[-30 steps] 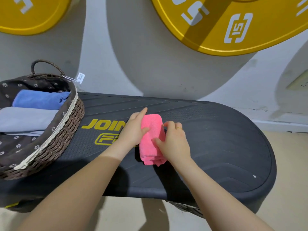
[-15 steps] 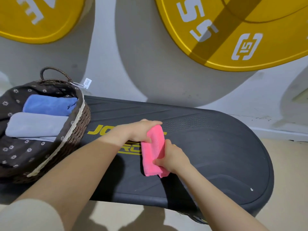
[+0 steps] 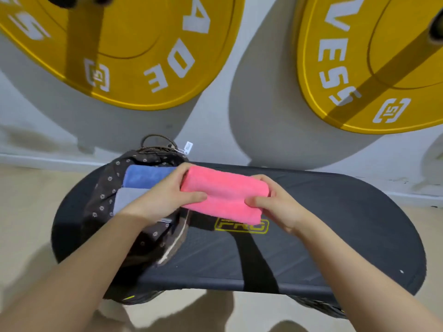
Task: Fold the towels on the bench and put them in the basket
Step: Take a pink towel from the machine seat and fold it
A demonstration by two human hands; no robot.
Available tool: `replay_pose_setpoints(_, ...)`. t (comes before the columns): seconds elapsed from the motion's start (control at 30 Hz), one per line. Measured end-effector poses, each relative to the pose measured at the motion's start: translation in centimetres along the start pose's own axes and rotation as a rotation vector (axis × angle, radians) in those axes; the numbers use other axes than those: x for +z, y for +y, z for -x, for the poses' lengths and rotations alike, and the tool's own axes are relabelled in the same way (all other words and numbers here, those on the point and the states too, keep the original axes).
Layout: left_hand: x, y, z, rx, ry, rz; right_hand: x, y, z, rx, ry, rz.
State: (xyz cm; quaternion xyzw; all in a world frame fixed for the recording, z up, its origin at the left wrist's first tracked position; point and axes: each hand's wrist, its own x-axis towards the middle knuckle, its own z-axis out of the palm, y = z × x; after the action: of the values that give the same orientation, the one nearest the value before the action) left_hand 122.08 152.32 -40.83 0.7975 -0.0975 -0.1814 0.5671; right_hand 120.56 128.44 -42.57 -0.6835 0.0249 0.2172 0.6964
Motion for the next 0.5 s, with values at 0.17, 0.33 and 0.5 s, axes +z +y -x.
replay_pose_setpoints(0.17, -8.3, -4.5, 3.7, -0.142, 0.229, 0.166, 10.9, -0.3, -4.1, -0.034, 0.029, 0.301)
replay_pose_setpoints(0.33, -10.7, -8.9, 5.0, -0.314, 0.233, -0.199, 17.0, 1.3, -6.2, 0.049, -0.007, 0.990)
replay_pose_setpoints(0.5, -9.4, -10.5, 5.4, -0.448, 0.135, -0.531, 18.6, 2.4, -7.1, 0.109, -0.063, 1.538)
